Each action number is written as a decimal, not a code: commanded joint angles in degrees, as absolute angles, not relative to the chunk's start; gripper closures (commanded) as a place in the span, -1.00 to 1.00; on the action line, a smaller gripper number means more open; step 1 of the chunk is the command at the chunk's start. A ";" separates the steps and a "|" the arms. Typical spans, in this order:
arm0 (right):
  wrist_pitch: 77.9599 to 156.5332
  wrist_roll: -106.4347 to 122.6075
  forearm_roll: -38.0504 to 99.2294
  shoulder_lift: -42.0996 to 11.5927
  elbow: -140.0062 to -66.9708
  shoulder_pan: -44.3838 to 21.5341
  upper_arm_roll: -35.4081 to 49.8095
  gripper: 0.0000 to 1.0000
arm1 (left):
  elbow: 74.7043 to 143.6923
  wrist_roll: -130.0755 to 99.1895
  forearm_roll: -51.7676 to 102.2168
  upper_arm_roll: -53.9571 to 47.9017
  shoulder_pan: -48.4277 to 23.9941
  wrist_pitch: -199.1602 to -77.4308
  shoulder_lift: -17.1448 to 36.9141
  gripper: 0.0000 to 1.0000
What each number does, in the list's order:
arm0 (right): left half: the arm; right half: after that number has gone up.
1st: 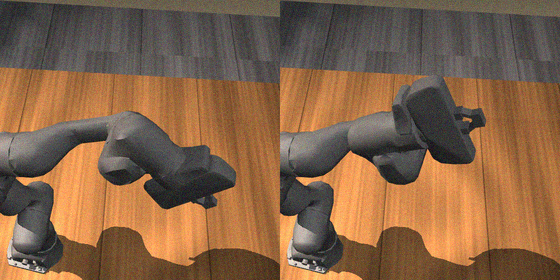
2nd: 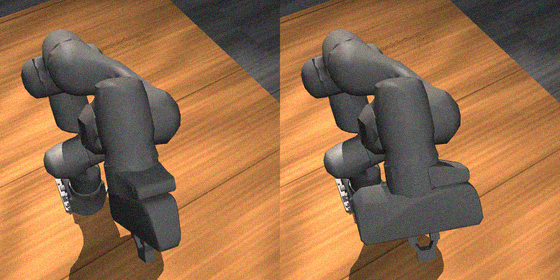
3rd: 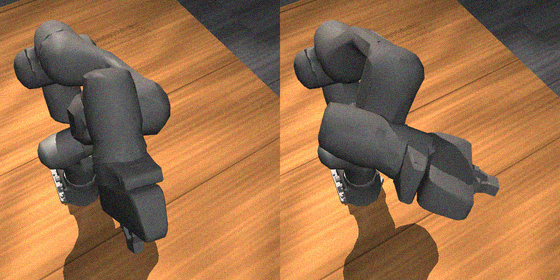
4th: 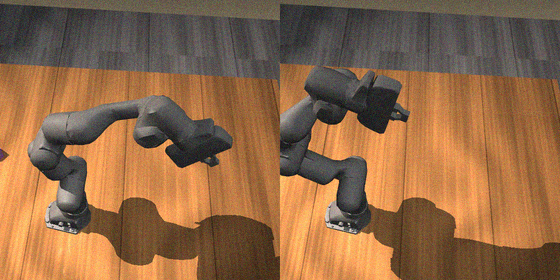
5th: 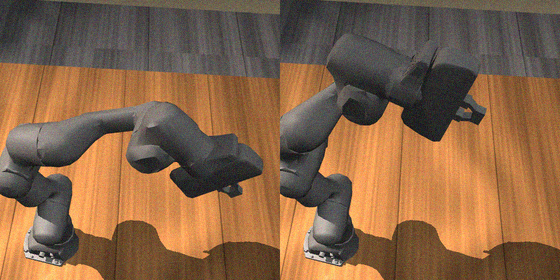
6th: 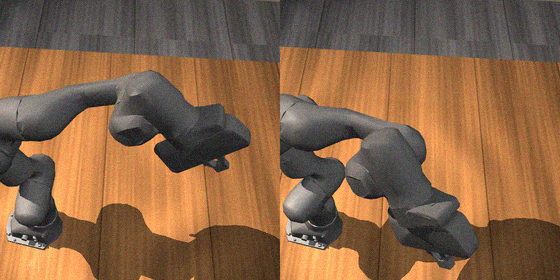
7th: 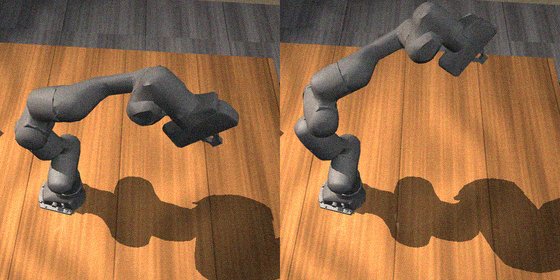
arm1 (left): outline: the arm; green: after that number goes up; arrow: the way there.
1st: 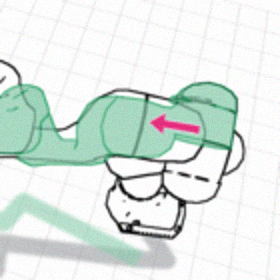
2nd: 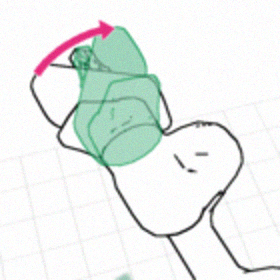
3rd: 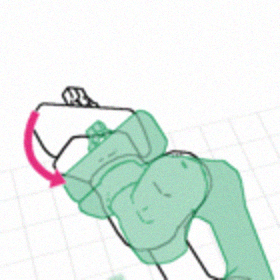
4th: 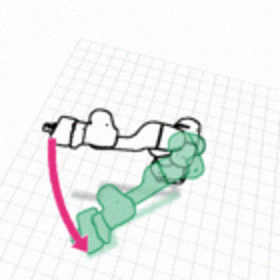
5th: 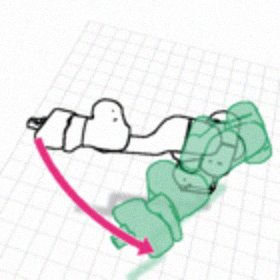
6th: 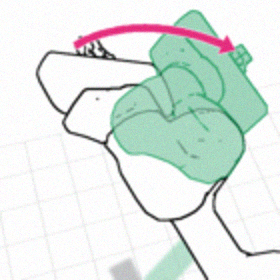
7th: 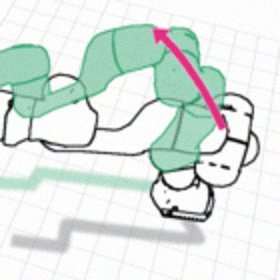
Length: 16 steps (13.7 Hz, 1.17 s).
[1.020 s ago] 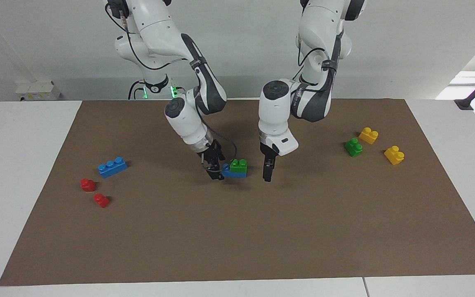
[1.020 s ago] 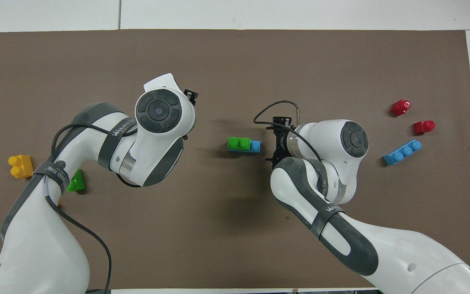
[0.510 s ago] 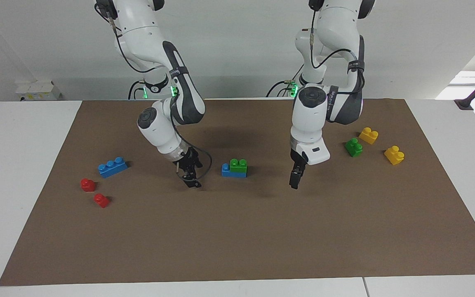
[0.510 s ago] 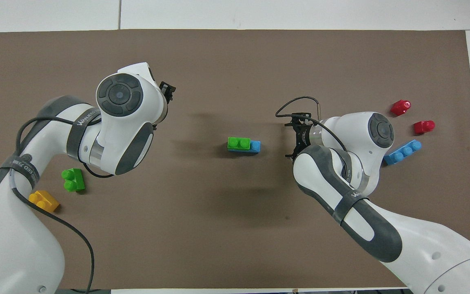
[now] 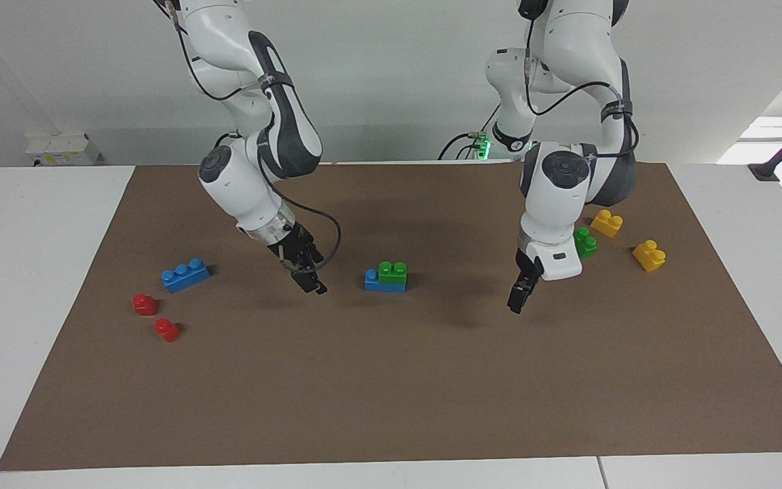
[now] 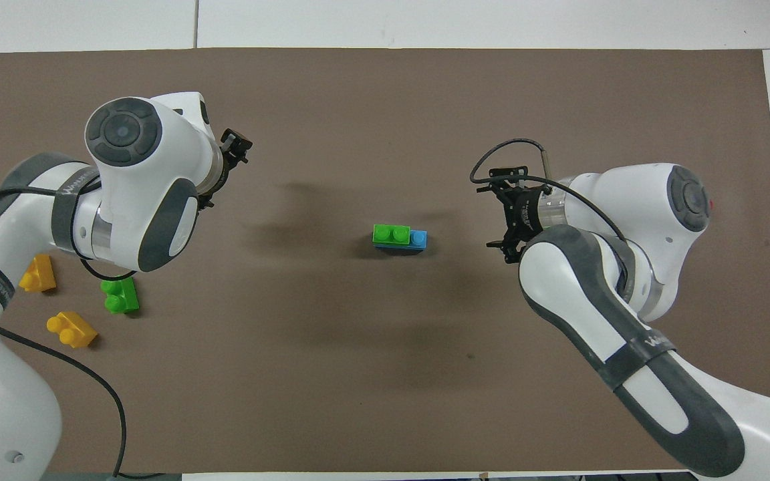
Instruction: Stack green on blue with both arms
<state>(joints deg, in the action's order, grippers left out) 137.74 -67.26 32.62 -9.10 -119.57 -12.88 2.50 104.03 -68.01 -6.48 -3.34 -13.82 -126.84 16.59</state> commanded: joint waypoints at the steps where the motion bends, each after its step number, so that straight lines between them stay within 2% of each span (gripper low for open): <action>1: 133.35 -54.28 29.65 -5.29 -119.71 -10.29 2.64 -1.00 | 105.38 -59.45 -3.87 -3.78 -10.65 -124.11 13.63 -1.00; 4: 129.04 -43.02 18.57 -1.59 -118.75 -6.87 2.81 -1.00 | 104.94 -50.13 -1.41 -3.78 -7.13 -120.86 11.78 -1.00; 10: 115.86 -18.14 12.68 2.80 -112.68 0.87 2.72 -1.00 | 104.68 -34.21 0.53 -3.60 -1.67 -115.15 8.01 -1.00; 13: 114.00 -9.60 9.14 4.57 -112.50 4.38 2.72 -1.00 | 102.67 -23.86 0.53 -3.08 -0.09 -110.50 6.68 -1.00; 16: 110.41 -7.73 8.96 5.18 -109.52 4.92 2.55 -1.00 | 102.13 -15.04 0.53 -3.08 1.75 -106.88 3.53 -1.00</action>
